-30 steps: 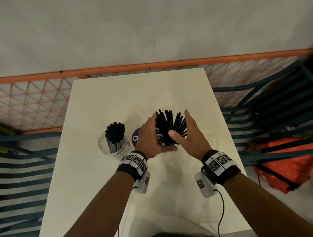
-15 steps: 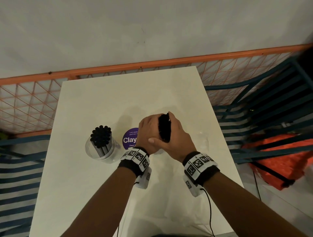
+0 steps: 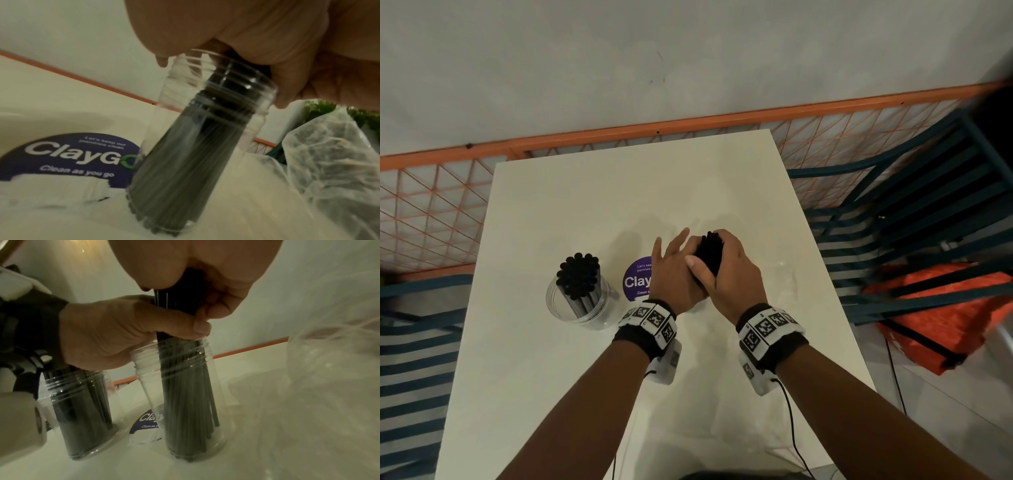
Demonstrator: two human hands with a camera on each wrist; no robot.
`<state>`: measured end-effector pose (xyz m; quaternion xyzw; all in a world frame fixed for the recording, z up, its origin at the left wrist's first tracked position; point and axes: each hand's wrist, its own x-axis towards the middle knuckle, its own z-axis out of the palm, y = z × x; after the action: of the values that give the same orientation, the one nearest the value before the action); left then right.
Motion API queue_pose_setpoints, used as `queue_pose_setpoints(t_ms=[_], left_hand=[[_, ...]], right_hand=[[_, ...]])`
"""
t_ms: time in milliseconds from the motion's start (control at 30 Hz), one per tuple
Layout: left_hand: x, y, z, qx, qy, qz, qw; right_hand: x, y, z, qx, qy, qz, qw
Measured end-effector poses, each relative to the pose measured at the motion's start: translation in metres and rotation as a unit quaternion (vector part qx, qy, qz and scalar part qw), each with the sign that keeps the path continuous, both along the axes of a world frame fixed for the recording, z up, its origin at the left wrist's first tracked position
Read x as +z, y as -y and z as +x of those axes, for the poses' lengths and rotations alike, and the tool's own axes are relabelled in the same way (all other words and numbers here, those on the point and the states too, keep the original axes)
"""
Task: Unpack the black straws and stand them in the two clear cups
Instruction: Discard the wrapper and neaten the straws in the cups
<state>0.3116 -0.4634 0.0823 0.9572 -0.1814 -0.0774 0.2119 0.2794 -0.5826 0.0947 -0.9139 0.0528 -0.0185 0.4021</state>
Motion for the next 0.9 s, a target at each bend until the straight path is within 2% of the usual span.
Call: queue_pose_setpoints(t_ms=[100, 167, 233, 333, 433, 533, 633, 800, 900], left_hand=[[0.006, 0.002, -0.003, 0.017, 0.017, -0.027, 0.999], [0.004, 0.0, -0.002, 0.014, 0.077, -0.034, 0.996], [0.001, -0.001, 0.0, 0.005, 0.1, -0.021, 0.995], [-0.003, -0.002, 0.002, 0.0, 0.037, 0.03, 0.999], [-0.009, -0.006, 0.003, 0.009, 0.012, 0.025, 1.0], [-0.01, -0.008, 0.003, 0.0, -0.002, 0.042, 0.999], [-0.011, -0.01, 0.004, 0.002, -0.002, 0.029, 1.0], [-0.012, -0.01, 0.005, -0.001, -0.005, 0.026, 1.0], [-0.015, -0.013, 0.005, -0.002, -0.005, 0.017, 1.0]], right_hand=[[0.006, -0.002, -0.001, -0.009, 0.015, 0.013, 1.0], [0.008, -0.002, -0.002, -0.017, 0.021, 0.016, 1.0], [0.005, -0.001, -0.002, -0.025, 0.022, -0.021, 0.999], [0.001, 0.004, -0.006, -0.035, -0.022, -0.111, 0.993], [0.003, 0.009, -0.007, -0.043, -0.012, -0.125, 0.991], [0.012, 0.007, 0.001, 0.046, 0.071, -0.16, 0.983], [0.012, 0.001, 0.009, 0.145, 0.081, -0.211, 0.963], [0.0, 0.001, 0.007, 0.119, 0.052, -0.141, 0.981], [0.0, 0.0, 0.008, 0.118, 0.07, -0.16, 0.978]])
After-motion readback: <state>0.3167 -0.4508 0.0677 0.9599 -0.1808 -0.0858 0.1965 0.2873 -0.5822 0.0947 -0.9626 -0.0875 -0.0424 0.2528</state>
